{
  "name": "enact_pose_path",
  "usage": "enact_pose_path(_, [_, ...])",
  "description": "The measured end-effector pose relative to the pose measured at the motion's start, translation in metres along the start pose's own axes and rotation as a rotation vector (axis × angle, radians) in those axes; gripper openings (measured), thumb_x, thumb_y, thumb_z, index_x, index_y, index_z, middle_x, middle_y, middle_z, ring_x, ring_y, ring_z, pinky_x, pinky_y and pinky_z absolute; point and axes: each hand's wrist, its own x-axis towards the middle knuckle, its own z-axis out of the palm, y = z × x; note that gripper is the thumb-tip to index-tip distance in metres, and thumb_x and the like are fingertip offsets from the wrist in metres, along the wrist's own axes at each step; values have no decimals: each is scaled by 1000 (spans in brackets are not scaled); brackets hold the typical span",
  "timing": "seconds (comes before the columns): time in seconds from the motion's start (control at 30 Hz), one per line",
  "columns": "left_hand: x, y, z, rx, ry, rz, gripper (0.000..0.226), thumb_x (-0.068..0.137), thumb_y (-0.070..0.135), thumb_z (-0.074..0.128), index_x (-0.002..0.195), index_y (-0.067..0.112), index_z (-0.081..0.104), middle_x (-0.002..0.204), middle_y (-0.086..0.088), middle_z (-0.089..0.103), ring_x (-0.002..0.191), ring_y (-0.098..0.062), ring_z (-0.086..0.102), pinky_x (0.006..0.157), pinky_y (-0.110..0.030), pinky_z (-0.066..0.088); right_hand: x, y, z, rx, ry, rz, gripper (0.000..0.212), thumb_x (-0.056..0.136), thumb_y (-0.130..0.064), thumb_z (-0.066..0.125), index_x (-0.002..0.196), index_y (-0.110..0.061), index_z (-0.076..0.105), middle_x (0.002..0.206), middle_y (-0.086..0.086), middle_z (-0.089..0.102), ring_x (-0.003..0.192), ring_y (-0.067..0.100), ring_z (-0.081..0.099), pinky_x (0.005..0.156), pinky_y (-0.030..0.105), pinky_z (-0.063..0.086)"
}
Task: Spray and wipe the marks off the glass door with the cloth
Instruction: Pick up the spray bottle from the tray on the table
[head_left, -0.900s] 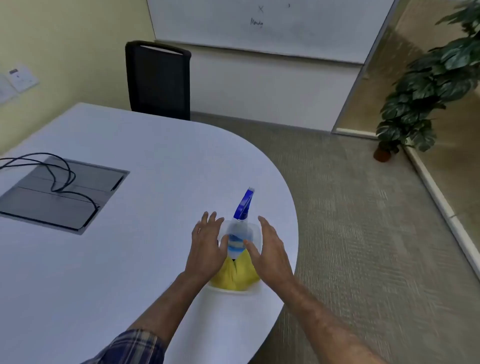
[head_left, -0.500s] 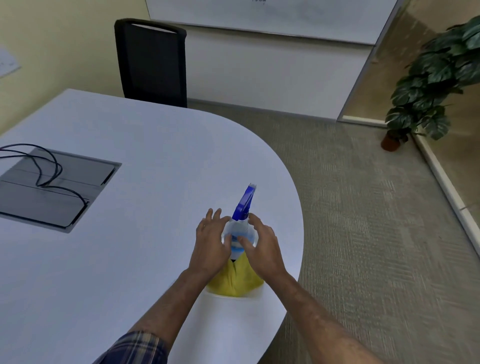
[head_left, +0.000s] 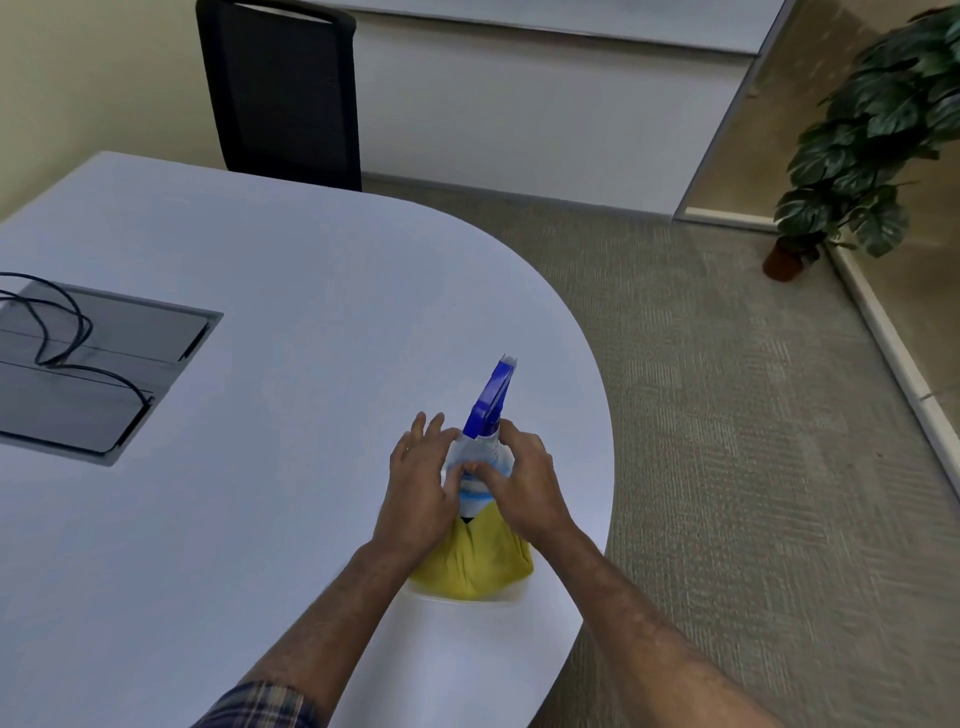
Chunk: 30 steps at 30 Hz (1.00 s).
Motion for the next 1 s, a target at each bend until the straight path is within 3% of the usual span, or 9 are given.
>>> enact_pose_path(0.07, [0,2,-2,-1,-6,5,47,110,24,49,157,19,45,170,-3,36,164,-22,16,128,-33,16,-1,-2,-1,-2,3,1,44,94,-26,76,135,-21,61,121,-7,62,119,19,57,103,47,54])
enact_pose_path(0.27, [-9,14,-11,-57,-7,-15,50,110,23,48,159,22,38,170,2,34,163,-20,16,125,-30,21,-4,-13,-6,11,8,-1,48,94,-25,76,138,-22,59,135,6,63,126,26,57,107,51,52])
enact_pose_path(0.33, [-13,22,-16,-102,4,-37,49,110,23,49,158,21,40,168,-1,38,160,-23,25,124,-31,25,-7,-21,-11,26,6,-15,48,94,-24,76,139,-21,59,136,6,63,125,25,57,106,49,53])
enact_pose_path(0.4, [-18,30,-21,-148,23,-19,44,109,20,51,153,18,46,158,-6,51,147,-25,44,124,-39,39,-11,-30,-18,35,-3,-30,48,94,-25,76,139,-24,58,137,4,62,127,24,55,107,48,52])
enact_pose_path(0.5, [-26,45,-32,-165,68,11,41,109,20,52,150,19,47,150,-2,56,131,-10,48,109,-23,43,-19,-44,-31,35,-10,-68,47,94,-27,74,138,-28,57,137,-2,60,129,22,51,109,46,49])
enact_pose_path(0.6, [-34,65,-43,-167,60,44,43,109,23,51,151,21,43,152,1,53,134,-12,49,107,-24,46,-30,-60,-50,52,-8,-97,49,94,-29,74,140,-31,56,138,-3,60,131,23,52,109,47,50])
enact_pose_path(0.7, [-43,90,-54,-193,53,105,42,109,24,50,150,24,40,152,4,52,135,-11,51,102,-10,45,-42,-77,-75,48,-2,-130,48,94,-33,74,139,-33,56,137,-4,60,131,23,52,109,50,50])
enact_pose_path(0.83, [-60,132,-65,-234,59,187,42,109,27,49,149,27,40,150,7,53,137,-15,54,112,-33,54,-64,-99,-115,21,19,-190,38,94,-36,71,129,-37,57,131,-3,61,127,24,53,104,51,52])
enact_pose_path(1.0, [-91,190,-69,-264,72,242,44,108,35,52,150,31,40,150,11,53,137,-14,55,112,-40,55,-100,-117,-171,24,58,-252,32,92,-36,71,122,-38,59,125,-3,62,124,23,55,99,48,54])
